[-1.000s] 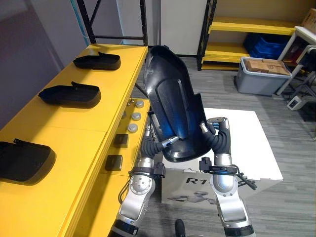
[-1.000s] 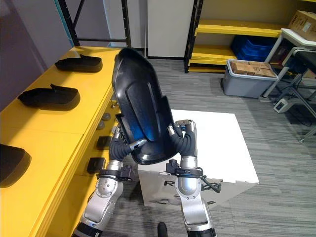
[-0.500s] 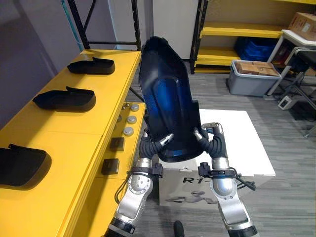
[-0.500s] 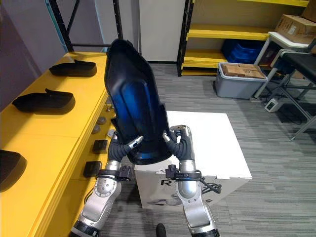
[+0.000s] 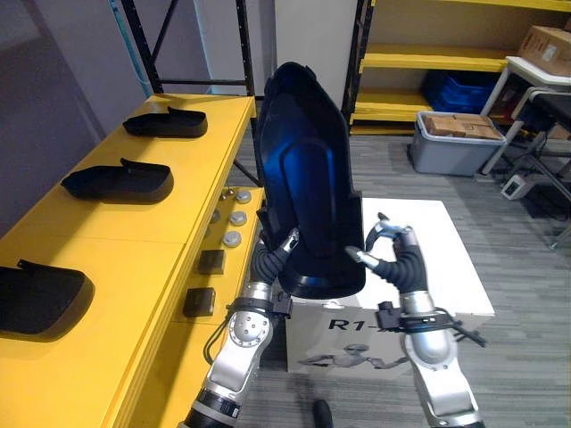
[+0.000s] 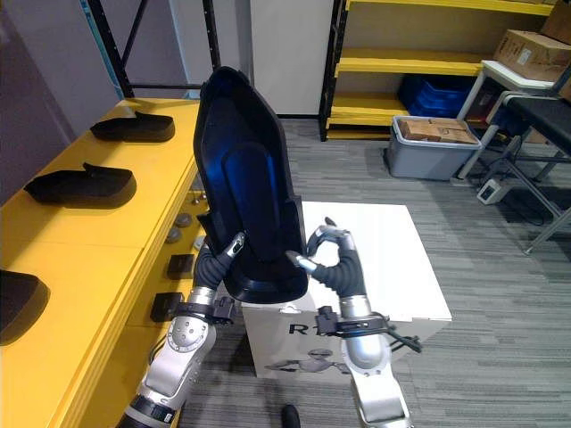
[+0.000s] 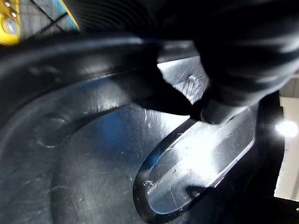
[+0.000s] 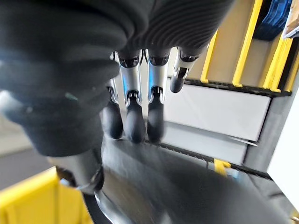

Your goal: Walk over and take plastic housings, then place them on the shelf

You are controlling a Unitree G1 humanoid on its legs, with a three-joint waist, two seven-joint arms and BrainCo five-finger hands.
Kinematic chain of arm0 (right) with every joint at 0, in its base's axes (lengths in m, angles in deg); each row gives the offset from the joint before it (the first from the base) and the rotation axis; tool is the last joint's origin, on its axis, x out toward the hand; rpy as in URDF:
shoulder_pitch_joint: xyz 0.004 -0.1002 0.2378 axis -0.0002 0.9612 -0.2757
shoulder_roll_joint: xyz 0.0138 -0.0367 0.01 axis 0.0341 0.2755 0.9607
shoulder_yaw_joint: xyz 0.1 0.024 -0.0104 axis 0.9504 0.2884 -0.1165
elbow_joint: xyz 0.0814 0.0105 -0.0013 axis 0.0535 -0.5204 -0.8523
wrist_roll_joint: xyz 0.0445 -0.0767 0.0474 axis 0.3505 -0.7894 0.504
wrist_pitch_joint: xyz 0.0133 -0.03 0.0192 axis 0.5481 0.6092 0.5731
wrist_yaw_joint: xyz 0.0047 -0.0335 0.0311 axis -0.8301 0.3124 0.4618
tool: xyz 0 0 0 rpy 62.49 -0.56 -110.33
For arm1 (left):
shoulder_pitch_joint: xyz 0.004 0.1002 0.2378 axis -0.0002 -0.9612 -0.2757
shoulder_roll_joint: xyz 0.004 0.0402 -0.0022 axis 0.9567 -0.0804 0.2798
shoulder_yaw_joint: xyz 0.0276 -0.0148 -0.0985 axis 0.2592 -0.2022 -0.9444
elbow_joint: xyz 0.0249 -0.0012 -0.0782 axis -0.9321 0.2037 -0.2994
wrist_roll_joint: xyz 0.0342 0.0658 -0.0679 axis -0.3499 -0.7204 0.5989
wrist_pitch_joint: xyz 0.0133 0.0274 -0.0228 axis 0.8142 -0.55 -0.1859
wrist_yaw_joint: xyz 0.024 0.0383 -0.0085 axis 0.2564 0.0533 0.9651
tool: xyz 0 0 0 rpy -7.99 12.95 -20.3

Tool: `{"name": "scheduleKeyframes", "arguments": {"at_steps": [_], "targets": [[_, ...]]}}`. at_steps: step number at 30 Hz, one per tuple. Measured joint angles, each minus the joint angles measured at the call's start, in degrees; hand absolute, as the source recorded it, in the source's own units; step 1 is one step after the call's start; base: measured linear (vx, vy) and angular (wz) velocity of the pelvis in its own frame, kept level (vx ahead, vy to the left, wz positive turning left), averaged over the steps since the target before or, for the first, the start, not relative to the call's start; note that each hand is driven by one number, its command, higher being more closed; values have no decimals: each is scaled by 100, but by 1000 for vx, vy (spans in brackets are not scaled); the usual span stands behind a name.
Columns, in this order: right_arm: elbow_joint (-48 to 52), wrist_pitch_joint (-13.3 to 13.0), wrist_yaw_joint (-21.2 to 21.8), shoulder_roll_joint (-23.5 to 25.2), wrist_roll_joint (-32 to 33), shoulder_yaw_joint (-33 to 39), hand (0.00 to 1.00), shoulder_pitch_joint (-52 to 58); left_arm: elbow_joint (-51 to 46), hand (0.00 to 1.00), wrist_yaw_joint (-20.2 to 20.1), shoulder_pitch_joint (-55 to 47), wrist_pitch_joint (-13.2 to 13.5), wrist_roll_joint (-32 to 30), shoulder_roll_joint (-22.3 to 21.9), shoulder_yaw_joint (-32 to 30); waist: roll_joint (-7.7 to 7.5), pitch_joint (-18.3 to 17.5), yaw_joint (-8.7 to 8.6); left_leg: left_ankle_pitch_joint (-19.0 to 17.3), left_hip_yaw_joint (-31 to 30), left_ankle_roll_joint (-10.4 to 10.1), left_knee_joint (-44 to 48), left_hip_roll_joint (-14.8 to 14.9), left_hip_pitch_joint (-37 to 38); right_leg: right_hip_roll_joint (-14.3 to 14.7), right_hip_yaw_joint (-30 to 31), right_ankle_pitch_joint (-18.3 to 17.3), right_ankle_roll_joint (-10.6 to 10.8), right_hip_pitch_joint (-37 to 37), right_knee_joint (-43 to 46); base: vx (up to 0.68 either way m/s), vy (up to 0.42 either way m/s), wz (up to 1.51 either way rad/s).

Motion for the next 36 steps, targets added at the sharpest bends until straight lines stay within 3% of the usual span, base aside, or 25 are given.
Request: {"name": "scheduleKeyframes", "arguments": {"at_steps": [6, 10, 15, 20, 28, 36], "targets": [[31, -66, -241, 7, 916, 2434, 0, 99, -448, 100, -60, -615, 20, -15, 9, -934, 9, -72, -147, -14, 51, -12, -20, 8, -56, 14, 22, -8, 1, -82, 0, -8, 21, -3], [-410, -177, -377, 12, 1094, 3130, 0, 455, -618, 100, -60, -914, 50, -50, 0, -1184, 21, -142, -163, -21, 99, -23, -43, 21, -56, 33, 61, -10, 1, -111, 0, 3, 20, -6], [-2055, -112, -489, 147, 1175, 3556, 0, 1010, -725, 100, -74, -1280, 85, -106, -49, -1421, 47, -237, -202, -47, 133, -28, -44, 22, -83, 32, 94, -19, 1, -152, 0, -11, 40, -4], [-3686, 249, -419, 611, 1244, 3408, 0, 1593, -759, 100, -76, -1588, 105, -96, -167, -1544, 146, -339, -235, -64, 145, -30, -40, 39, -143, 35, 98, -22, -2, -207, 1, -6, 26, -1], [-5307, 539, 312, 1098, 1166, 2133, 0, 1964, -820, 100, -207, -1711, 107, -93, -221, -1464, 116, -355, -144, -120, 239, -34, 60, 103, -108, 32, 72, -21, -1, -113, 3, -32, 15, -3], [-6458, 687, 613, 707, 388, 1271, 0, 1513, -592, 100, -229, -1706, 117, -94, -209, -1292, 49, -333, -108, -108, -27, -55, -83, 86, 60, -46, -240, -65, 16, 101, 1, -15, 12, 17]]}}
